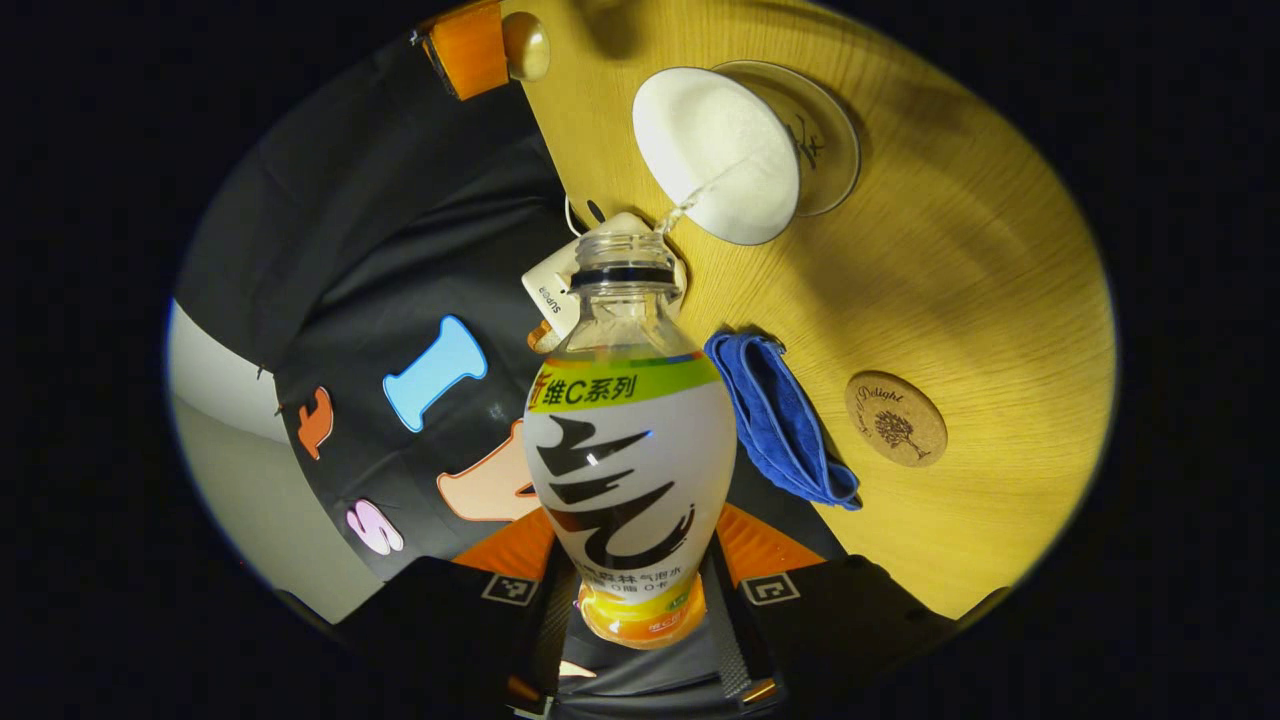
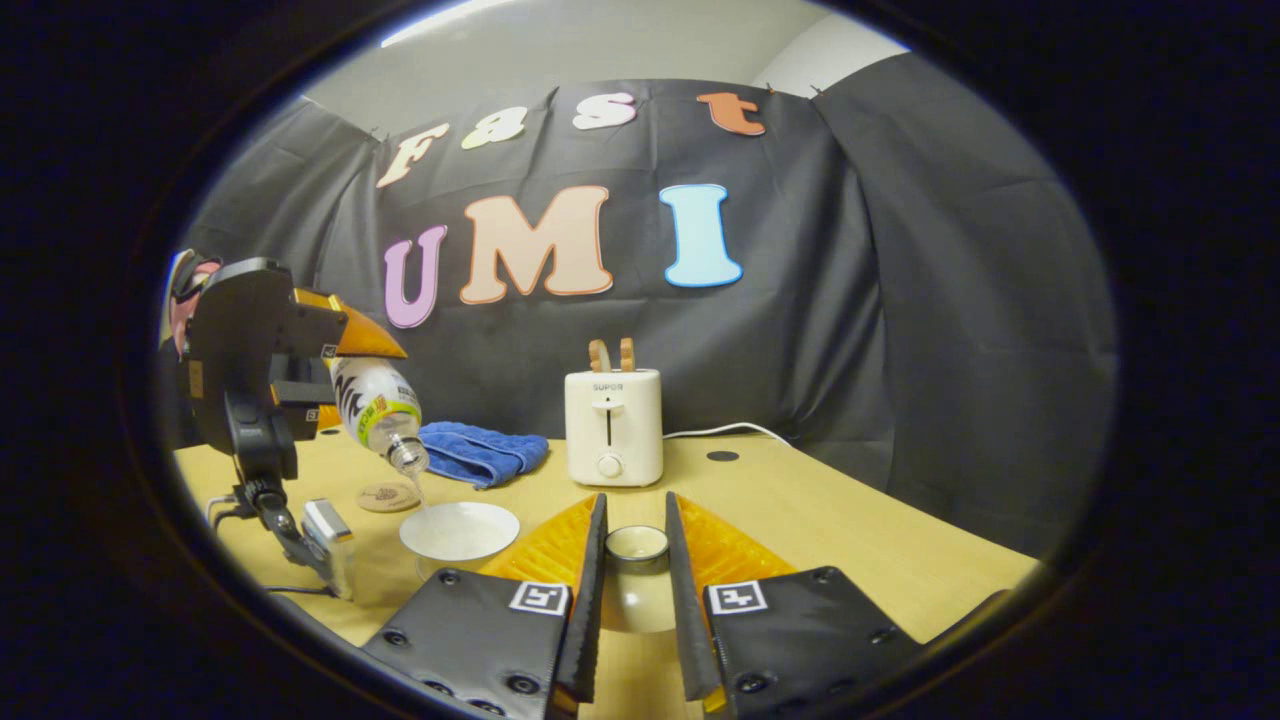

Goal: Open the teacup lid with one hand, grasp the water bottle and pour water into the teacup with the other hand; after pouring, place the water bottle on the coaster and then close the teacup lid.

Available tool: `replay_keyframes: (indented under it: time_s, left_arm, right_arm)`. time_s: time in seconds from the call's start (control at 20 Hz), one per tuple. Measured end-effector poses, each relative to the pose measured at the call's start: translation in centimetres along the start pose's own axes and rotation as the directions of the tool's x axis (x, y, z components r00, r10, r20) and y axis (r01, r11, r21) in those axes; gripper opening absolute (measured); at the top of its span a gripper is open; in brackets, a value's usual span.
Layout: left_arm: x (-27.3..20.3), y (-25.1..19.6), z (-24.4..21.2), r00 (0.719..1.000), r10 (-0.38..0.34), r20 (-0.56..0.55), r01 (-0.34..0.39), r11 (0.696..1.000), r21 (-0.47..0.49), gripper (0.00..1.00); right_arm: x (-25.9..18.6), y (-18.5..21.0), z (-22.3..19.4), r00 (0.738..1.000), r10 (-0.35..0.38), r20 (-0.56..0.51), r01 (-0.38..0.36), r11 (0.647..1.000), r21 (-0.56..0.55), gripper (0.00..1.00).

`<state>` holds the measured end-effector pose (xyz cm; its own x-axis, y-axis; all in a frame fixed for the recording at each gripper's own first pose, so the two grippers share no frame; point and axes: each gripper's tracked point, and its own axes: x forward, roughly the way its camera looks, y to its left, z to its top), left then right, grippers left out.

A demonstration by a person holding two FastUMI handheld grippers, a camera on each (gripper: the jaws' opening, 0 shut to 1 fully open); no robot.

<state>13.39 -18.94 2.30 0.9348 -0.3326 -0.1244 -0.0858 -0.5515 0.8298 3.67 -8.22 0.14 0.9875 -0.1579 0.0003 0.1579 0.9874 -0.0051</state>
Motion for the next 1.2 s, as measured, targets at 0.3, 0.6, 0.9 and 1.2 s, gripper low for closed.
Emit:
replay_keyframes:
  time_s: [0.3, 0.6, 0.9, 1.2]
  left_arm:
    - [0.6, -3.6, -0.5, 0.996, -0.093, 0.006, 0.090, 0.943, -0.322, 0.57]
    - [0.8, -7.8, 0.6, 0.985, -0.164, 0.060, 0.147, 0.596, -0.789, 0.57]
    - [2.4, -6.6, -2.4, 0.999, -0.046, 0.010, 0.013, 0.054, -0.998, 0.57]
    - [2.6, -5.4, -3.0, 0.998, 0.058, -0.026, -0.005, -0.341, -0.940, 0.57]
  right_arm:
    - [0.0, 0.0, 0.0, 1.000, 0.003, -0.001, -0.003, 1.000, 0.000, 0.36]
    - [0.0, 0.0, 0.0, 1.000, 0.003, 0.000, -0.003, 1.000, 0.000, 0.36]
    - [-0.1, 0.1, 0.0, 1.000, 0.004, 0.000, -0.004, 1.000, 0.000, 0.36]
    - [-0.1, 0.1, 0.0, 1.000, 0.004, 0.001, -0.004, 1.000, 0.000, 0.36]
